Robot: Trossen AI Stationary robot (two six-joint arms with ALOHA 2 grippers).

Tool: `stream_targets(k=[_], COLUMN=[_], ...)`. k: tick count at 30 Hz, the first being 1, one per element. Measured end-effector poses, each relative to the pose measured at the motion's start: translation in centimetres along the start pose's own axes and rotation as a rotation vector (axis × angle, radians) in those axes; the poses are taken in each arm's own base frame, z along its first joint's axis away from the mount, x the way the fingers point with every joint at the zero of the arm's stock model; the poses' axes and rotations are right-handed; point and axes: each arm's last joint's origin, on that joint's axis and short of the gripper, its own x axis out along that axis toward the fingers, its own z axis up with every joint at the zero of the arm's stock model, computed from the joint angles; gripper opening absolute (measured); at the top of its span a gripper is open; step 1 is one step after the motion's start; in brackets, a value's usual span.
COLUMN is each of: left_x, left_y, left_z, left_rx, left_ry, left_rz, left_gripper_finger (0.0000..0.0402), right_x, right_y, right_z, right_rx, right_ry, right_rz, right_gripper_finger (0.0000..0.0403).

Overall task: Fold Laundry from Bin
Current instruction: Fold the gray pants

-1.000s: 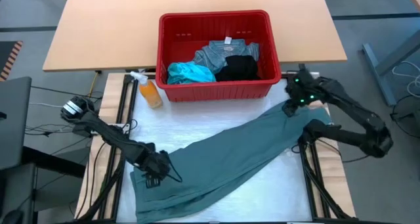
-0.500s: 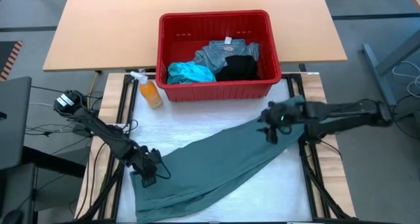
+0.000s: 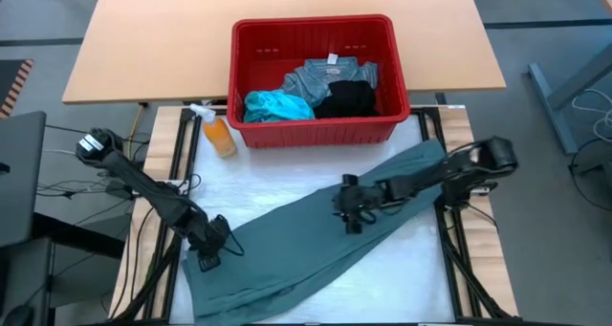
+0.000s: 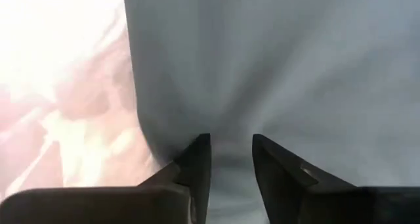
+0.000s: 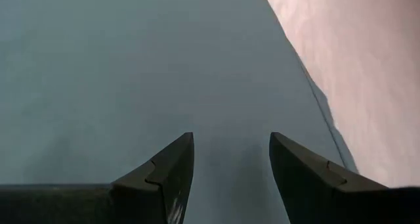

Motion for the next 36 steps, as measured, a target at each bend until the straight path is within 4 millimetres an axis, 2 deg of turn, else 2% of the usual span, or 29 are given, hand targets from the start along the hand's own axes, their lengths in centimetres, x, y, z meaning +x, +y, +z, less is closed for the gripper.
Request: stream_targets(k=[4,7,10,16,20,24,31,36], left_x=[-2.4,-2.4,-0.6,4.1,6.2,6.3,3.9,1.7], left_y=[-0.7,-1.4,-2.0,-2.6,-2.1,-1.0,1.8,4.7], left_z=[-0.1,-0.2,-0.1,0.4,0.5,1.1,3.4,3.3], left_rx=[0.02,0.039,0.073,0.088,0.064,0.036,-0.055,-0.118], left_ry=[-0.174,-0.273,-0.278,-0.107,0.052,0.095,-0.057,-0.067], left_rz=[-0.042,-0.092,-0.141,-0.157,-0.095,-0.004,0.159,0.375], left_gripper_finger=[0.008,0.007,0.0057,0.0024,0.0003,0.0002,0.0,0.0], right_x=[2.5,3.7,4.5,4.5,3.7,2.6,-0.8,-4.4], right_y=[-0.3,-0.8,-1.1,-2.0,-2.7,-3.8,-5.6,-6.3], right_z=[-0.1,0.0,0.1,0.2,0.2,0.6,1.6,2.1], right_rx=[0.017,0.043,0.058,0.068,0.057,0.04,0.068,0.078], right_ry=[0.053,0.06,0.04,0.03,0.052,0.056,0.037,0.03], right_rz=[-0.05,-0.085,-0.101,-0.132,-0.154,-0.238,-0.407,-0.499], right_gripper_finger=[0.022,0.022,0.022,0.022,0.022,0.0221,0.022,0.022])
